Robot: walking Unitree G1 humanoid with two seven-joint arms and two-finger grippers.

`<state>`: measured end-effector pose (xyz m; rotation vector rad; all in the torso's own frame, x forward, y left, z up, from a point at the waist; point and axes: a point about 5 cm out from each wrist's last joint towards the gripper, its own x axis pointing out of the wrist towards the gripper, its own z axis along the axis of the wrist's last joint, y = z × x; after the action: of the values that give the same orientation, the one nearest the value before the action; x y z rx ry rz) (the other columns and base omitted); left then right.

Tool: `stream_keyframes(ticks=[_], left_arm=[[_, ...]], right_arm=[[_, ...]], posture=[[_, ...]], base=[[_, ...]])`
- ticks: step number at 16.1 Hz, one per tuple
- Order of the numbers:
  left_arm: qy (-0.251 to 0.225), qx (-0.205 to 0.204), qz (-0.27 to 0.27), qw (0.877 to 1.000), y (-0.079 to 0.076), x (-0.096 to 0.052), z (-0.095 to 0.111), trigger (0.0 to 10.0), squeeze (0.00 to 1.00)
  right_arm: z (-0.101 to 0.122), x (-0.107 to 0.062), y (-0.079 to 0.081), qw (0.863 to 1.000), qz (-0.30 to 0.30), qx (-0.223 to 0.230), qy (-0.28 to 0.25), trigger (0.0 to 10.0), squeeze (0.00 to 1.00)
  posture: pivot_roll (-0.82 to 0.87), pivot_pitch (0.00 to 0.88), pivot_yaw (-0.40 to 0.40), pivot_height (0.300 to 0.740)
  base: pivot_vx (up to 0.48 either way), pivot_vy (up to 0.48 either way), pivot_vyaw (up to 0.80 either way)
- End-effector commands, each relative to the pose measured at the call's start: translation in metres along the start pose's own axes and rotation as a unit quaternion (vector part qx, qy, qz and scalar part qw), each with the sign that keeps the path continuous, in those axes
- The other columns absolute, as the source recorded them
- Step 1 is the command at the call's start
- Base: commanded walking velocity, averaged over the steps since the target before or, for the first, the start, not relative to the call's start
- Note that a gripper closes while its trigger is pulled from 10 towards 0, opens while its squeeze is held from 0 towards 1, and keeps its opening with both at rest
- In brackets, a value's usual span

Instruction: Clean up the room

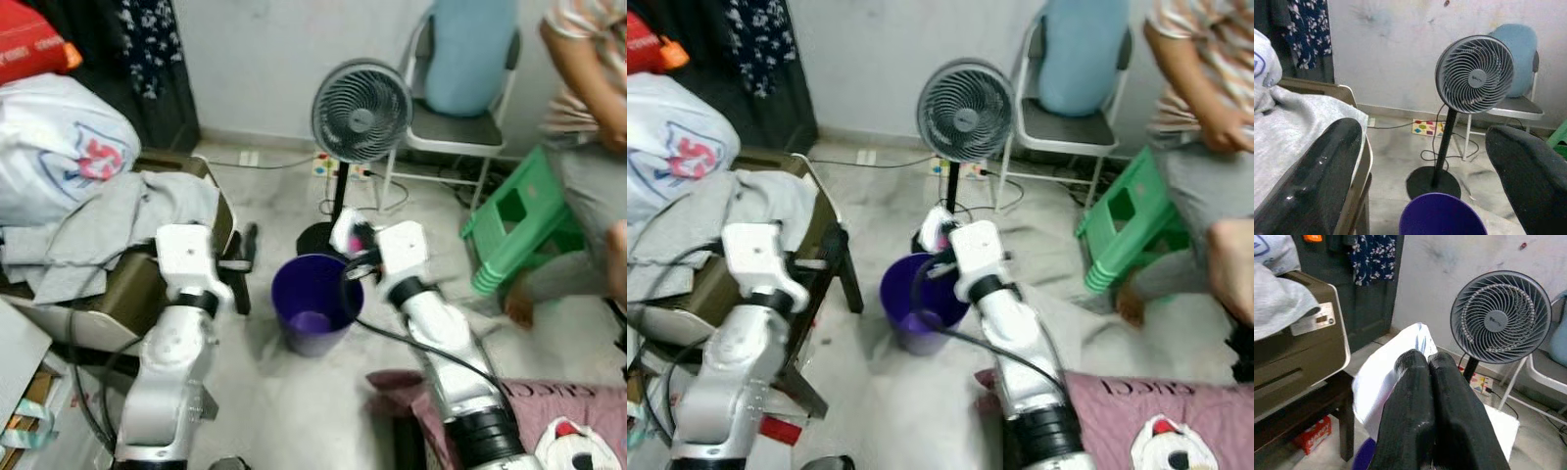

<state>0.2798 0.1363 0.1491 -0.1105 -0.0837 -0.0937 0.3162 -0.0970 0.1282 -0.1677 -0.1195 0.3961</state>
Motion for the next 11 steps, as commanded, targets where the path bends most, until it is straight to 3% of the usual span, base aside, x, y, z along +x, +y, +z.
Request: stream_keyframes(ticks=[1, 7, 11], left_arm=[[-0.002, -0.001, -0.006, 1.000, -0.0052, 0.0018, 0.0011, 10.0, 0.00], [-0.010, 0.004, -0.016, 1.000, -0.0064, 0.0001, 0.0031, 10.0, 0.00], [-0.011, 0.006, -0.018, 1.000, -0.0070, 0.0003, 0.0030, 10.0, 0.00]], right_arm=[[0.0000, -0.0013, -0.0060, 1.000, -0.008, -0.005, 0.002, 10.0, 0.00], [0.0000, 0.0000, -0.0034, 1.000, -0.005, -0.010, 0.000, 10.0, 0.00], [-0.0011, 0.0000, -0.0023, 1.000, -0.003, -0.009, 0.001, 10.0, 0.00]], posture=[[-0.02, 0.106, -0.069, 0.740], [-0.01, 0.107, -0.069, 0.740], [-0.01, 0.107, -0.069, 0.740]], base=[[0.000, 0.000, 0.00], [0.000, 0.000, 0.00], [0.000, 0.000, 0.75]])
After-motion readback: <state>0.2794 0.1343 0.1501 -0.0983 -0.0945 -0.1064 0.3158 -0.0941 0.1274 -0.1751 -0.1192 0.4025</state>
